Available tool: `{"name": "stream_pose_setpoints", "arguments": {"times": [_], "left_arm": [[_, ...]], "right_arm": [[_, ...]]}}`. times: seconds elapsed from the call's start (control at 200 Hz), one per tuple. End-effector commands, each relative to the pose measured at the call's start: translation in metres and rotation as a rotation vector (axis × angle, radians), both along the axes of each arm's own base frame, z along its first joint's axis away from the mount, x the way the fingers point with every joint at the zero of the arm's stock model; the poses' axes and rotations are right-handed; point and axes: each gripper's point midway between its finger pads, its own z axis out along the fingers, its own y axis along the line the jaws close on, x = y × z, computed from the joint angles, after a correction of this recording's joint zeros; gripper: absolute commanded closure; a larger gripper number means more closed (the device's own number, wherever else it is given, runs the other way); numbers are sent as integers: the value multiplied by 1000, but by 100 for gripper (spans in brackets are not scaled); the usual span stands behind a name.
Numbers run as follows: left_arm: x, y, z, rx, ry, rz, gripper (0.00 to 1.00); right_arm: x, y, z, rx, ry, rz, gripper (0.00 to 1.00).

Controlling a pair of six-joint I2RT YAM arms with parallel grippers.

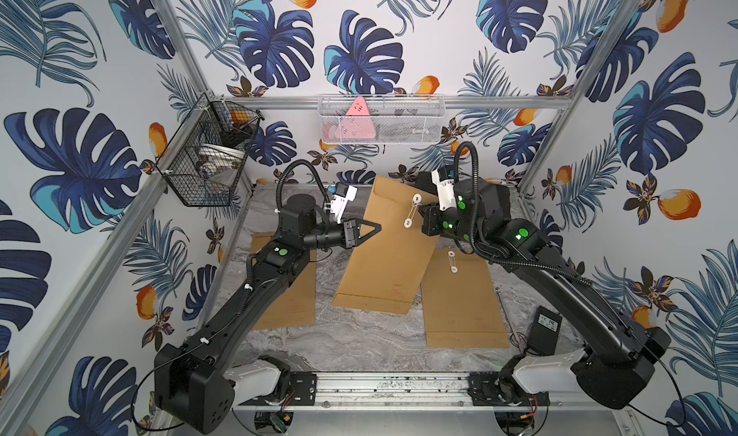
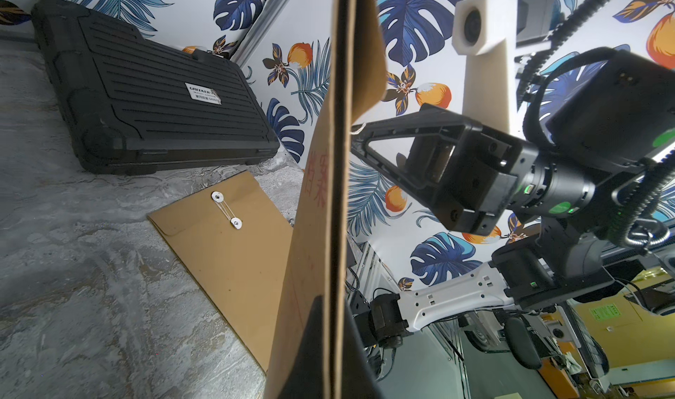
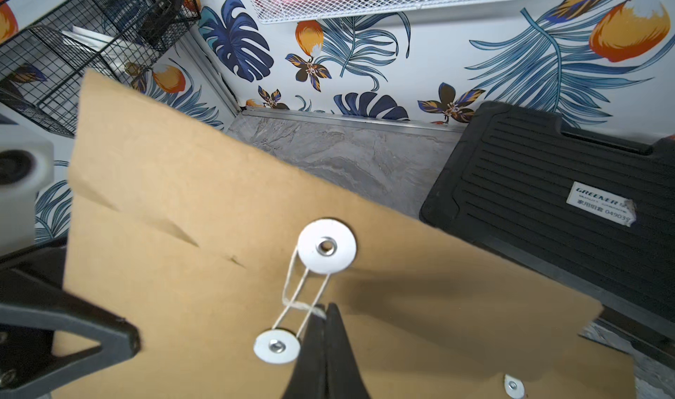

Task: Close the mouth of the file bag
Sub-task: Close the file bag.

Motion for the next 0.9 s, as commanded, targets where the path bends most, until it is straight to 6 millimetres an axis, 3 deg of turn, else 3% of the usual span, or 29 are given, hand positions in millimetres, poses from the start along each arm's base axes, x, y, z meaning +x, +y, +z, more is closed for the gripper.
{"name": "stream_pose_setpoints", "arguments": {"times": [0.0,0.335,0.896], "left_arm": [[1,0,11,-7,-49,0,100],[1,1,16,-16,-62,-7,100],[-1,2,14,22,-99,-41,100]], "right_arm": [[3,1,8,53,-24,-22,100],[-9,16,-27,95,97,62,100],[10,-3,-37,276,254,140,100]]}}
